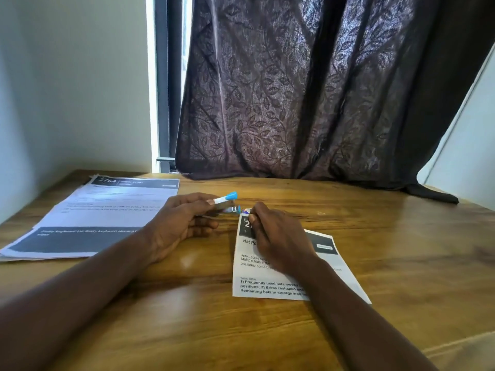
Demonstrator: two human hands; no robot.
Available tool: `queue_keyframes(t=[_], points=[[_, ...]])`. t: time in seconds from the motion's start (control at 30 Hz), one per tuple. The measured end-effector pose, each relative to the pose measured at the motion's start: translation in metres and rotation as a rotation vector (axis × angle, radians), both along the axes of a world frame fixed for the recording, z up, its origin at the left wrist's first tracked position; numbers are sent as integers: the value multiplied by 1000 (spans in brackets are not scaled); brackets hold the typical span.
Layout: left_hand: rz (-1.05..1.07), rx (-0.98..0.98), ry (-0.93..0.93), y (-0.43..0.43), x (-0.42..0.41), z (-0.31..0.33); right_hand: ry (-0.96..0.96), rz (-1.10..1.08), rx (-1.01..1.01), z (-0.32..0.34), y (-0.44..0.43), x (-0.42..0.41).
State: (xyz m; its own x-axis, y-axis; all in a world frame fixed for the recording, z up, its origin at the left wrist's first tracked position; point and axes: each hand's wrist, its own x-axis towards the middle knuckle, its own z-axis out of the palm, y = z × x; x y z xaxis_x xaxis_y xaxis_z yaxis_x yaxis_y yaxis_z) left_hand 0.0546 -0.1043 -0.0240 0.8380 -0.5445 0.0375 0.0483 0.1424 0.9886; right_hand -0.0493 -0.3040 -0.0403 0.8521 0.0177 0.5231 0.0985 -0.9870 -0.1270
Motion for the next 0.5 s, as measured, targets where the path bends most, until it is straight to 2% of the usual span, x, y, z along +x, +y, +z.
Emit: queue_keyframes(t=[0.5], points=[[-202,47,-50,9,5,-2,-32,12,-55,-1,2,1]])
